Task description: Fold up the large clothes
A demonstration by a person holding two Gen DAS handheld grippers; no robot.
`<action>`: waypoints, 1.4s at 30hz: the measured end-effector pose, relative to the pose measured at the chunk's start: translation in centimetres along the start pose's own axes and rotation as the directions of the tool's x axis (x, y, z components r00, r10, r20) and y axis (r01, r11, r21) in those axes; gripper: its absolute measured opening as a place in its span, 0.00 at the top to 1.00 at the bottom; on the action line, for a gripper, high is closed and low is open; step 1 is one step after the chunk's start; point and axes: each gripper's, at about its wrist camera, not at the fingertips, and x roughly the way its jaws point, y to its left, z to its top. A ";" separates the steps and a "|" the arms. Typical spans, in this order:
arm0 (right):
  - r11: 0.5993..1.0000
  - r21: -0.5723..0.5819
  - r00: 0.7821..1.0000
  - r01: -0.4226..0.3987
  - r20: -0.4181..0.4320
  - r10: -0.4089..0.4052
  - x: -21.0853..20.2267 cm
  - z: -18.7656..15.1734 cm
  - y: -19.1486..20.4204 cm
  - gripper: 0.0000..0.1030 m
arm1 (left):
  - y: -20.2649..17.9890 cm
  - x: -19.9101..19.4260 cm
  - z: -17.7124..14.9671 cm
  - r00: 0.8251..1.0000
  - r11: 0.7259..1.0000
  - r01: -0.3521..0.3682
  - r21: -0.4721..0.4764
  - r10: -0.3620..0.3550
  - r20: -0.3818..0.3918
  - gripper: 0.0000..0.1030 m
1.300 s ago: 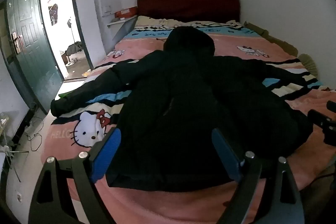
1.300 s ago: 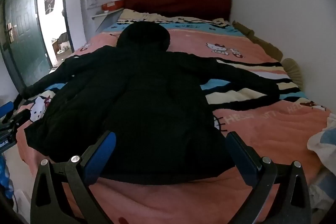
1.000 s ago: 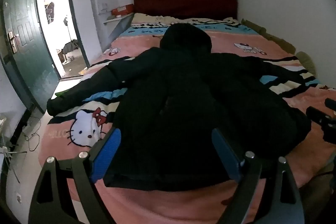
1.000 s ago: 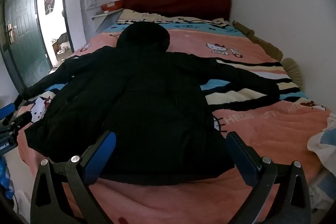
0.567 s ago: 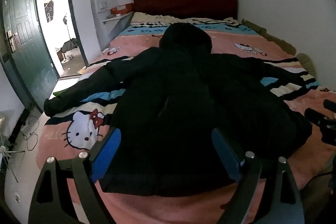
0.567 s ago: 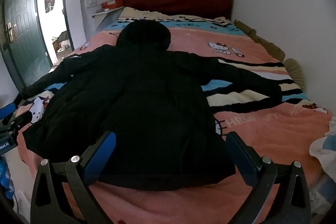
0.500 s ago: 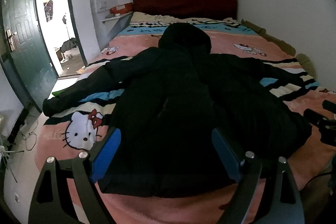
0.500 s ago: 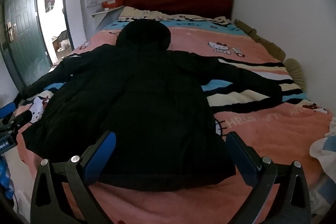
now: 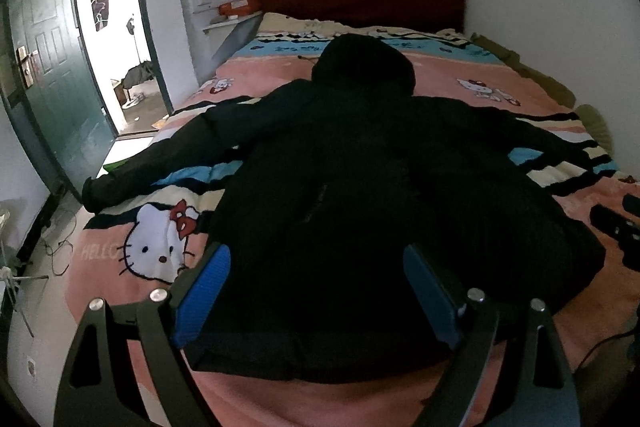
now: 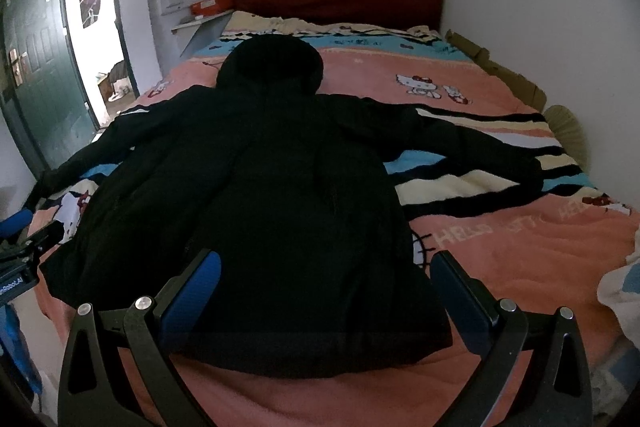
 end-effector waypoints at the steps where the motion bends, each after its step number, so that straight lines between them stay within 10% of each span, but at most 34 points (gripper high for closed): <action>1: 1.000 0.002 1.000 -0.001 -0.004 0.001 0.2 0.0 0.0 0.01 | 0.0 0.1 0.0 1.000 1.000 -0.001 -0.001 0.001 -0.001 0.14; 12: 0.999 0.038 1.000 -0.008 -0.023 0.009 2.0 0.9 -1.7 0.01 | -0.4 2.7 0.6 0.996 0.999 0.050 0.016 -0.048 -0.076 0.14; 21: 0.968 0.242 0.997 0.062 -0.050 -0.051 7.9 5.0 -12.0 0.01 | 1.0 8.4 4.4 0.995 0.999 0.043 -0.015 -0.044 -0.089 0.14; 34: 0.734 0.634 0.970 0.243 -0.161 -0.183 22.2 8.0 -38.6 0.14 | 1.4 17.7 5.6 0.982 0.999 -0.032 -0.024 0.027 -0.185 0.14; 42: 0.608 0.738 0.956 0.293 -0.248 -0.160 29.3 5.9 -45.5 0.18 | 0.9 19.0 5.8 0.978 0.998 -0.064 0.003 0.064 -0.198 0.14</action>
